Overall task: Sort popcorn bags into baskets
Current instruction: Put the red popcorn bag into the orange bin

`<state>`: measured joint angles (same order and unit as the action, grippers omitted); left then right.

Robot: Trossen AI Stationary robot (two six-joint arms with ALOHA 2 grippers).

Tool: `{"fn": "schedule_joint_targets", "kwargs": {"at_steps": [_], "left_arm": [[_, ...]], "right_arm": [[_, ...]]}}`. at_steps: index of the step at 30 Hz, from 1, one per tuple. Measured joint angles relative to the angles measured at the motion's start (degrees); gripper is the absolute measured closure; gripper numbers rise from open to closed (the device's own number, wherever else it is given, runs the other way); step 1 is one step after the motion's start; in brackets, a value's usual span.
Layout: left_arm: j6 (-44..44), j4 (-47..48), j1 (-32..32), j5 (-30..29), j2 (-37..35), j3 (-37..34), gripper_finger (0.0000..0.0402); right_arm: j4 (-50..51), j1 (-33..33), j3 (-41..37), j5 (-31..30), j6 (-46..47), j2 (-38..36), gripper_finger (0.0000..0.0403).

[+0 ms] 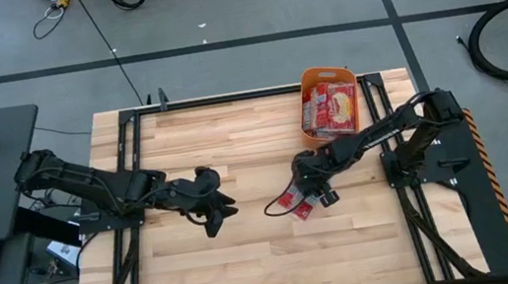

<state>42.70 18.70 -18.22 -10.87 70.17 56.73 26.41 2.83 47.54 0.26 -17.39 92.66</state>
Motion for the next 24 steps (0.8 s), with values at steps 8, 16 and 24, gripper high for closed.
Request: {"fn": "schedule_joint_targets", "kwargs": {"at_steps": [8, 16, 24], "left_arm": [[0.0, 0.0, 0.0, 0.0, 0.0, 0.0, 0.0242], [0.0, 0.0, 0.0, 0.0, 0.0, 0.0, 0.0242], [-0.1, 0.0, 0.0, 0.0, 0.0, 0.0, 0.0242]], "right_arm": [[-2.0, 0.0, -0.9, -0.6, 2.9, -0.1, 0.0301], [-2.4, 0.0, -0.9, -0.6, 6.5, -0.1, 0.0396], [7.0, -0.1, 4.6, -1.9, 8.2, 0.0, 0.0398]]}}
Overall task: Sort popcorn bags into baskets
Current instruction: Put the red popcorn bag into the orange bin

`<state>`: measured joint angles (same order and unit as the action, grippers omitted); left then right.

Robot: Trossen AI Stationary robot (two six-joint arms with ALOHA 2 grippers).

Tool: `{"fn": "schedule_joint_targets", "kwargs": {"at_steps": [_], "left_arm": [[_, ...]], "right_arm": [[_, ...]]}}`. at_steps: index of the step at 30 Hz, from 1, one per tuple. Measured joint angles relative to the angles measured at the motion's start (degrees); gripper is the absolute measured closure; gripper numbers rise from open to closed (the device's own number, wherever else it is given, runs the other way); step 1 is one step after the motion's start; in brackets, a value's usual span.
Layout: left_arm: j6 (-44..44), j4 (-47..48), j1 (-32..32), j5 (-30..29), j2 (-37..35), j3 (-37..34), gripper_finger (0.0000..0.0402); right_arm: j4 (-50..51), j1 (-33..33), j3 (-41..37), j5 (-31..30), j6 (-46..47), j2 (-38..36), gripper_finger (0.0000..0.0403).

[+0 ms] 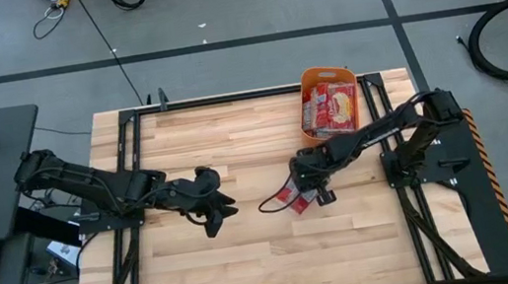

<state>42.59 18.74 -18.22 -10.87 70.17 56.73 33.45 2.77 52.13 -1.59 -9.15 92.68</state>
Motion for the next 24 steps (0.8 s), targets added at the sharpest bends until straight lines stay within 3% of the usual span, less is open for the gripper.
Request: {"fn": "schedule_joint_targets", "kwargs": {"at_steps": [15, 24], "left_arm": [[-1.2, 0.0, 0.0, 0.0, 0.0, 0.0, 0.0242], [-1.2, 0.0, 0.0, 0.6, 0.0, 0.0, 0.0242]], "right_arm": [[17.4, -3.0, 20.9, -13.3, -2.9, 0.0, 0.0399], [26.3, -8.9, 32.3, -27.6, -3.5, -0.6, 0.0398]]}}
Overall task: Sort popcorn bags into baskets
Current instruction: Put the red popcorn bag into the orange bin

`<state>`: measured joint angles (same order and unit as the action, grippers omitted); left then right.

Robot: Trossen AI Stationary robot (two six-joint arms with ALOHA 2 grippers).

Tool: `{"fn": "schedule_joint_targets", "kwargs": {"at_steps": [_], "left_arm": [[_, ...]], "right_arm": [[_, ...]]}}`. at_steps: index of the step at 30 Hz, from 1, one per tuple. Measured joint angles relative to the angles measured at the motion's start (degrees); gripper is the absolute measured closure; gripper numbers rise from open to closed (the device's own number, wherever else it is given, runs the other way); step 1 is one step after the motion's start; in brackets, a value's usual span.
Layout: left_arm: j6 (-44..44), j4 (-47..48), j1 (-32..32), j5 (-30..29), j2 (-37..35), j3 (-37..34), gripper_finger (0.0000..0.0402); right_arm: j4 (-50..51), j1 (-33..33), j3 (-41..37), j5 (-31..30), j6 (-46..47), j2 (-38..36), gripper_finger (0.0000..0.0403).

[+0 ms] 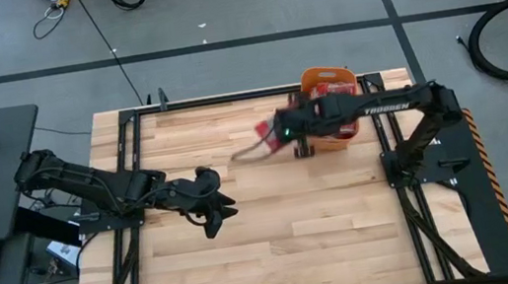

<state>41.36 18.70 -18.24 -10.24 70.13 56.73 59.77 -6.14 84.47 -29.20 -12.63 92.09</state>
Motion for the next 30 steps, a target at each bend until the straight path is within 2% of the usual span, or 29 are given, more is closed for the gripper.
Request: {"fn": "schedule_joint_targets", "kwargs": {"at_steps": [3, 11, 18, 24, 30], "left_arm": [[0.0, 0.0, 0.0, 0.1, 0.0, 0.0, 0.0242], [-1.6, 0.2, 0.0, 1.5, 0.0, 0.0, 0.0242], [-7.7, 0.2, 0.1, -0.7, 0.0, 0.0, 0.0242], [-14.3, 0.2, 0.1, -5.9, 0.0, 0.0, 0.0242], [-19.9, 0.2, 0.2, -8.3, 0.0, 0.0, 0.0242]], "right_arm": [[2.8, -4.4, 0.6, -3.2, 3.0, -2.1, 0.0398], [5.5, -17.5, 0.6, -1.9, 10.9, -10.2, 0.0397], [5.4, -28.4, 0.6, 7.5, 18.9, -15.9, 0.0397], [5.3, -36.2, 0.6, 16.6, 27.2, -16.8, 0.0396], [3.5, -40.5, -1.6, 18.8, 35.5, -16.3, 0.0396]]}}
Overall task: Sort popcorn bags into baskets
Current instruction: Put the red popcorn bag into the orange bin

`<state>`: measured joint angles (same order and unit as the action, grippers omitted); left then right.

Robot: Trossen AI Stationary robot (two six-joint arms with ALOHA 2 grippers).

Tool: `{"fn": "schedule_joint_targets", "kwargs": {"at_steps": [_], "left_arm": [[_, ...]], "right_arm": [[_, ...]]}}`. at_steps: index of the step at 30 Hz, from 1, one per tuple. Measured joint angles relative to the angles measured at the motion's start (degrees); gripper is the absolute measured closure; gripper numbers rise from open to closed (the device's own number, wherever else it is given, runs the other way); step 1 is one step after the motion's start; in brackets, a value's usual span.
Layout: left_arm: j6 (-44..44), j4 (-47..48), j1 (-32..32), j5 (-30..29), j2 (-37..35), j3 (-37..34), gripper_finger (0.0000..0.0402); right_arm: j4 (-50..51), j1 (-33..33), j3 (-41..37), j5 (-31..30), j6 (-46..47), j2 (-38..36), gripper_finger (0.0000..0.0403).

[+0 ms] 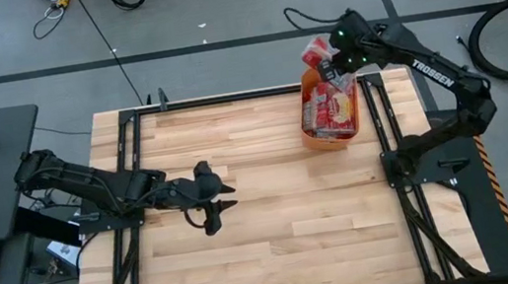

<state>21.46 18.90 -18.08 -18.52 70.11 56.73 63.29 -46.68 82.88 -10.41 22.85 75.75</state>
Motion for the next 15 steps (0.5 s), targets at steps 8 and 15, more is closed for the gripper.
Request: {"fn": "schedule_joint_targets", "kwargs": {"at_steps": [8, 15], "left_arm": [[-1.8, 1.2, 0.9, -1.0, 0.0, 0.0, 0.0242], [-1.2, 2.8, 1.3, -0.8, 0.0, 0.0, 0.0242]], "right_arm": [[-6.6, -2.5, -12.3, 5.2, 15.8, 0.1, 0.0396], [-12.0, -2.0, -21.1, 6.2, 29.8, 0.0, 0.0396]]}}
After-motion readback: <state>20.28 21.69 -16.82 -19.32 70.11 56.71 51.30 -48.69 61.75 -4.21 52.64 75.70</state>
